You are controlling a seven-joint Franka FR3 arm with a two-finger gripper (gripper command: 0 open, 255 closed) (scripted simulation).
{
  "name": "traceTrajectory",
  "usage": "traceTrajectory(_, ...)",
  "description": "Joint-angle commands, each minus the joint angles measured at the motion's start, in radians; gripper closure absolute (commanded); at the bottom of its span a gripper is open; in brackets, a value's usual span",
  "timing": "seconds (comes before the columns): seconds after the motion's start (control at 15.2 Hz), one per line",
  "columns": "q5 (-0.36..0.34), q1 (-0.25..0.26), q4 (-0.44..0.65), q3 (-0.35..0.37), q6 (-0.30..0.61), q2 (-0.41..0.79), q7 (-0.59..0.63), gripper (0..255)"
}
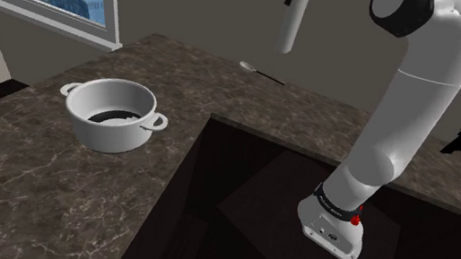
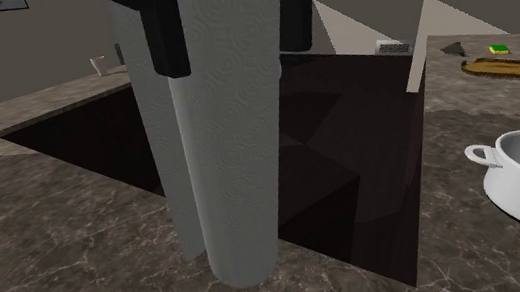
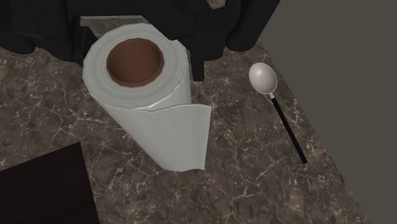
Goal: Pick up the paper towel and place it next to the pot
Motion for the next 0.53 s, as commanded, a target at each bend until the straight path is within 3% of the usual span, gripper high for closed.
traceTrajectory(0.0,0.005,-0.006,0.044,-0.002,-0.034,0.011,-0.003,255)
traceTrajectory(0.07,0.01,-0.009,0.066,-0.002,-0.049,0.019,-0.005,255)
traceTrajectory(0.46,-0.086,0.118,-0.19,0.063,0.03,-0.172,0.159,255)
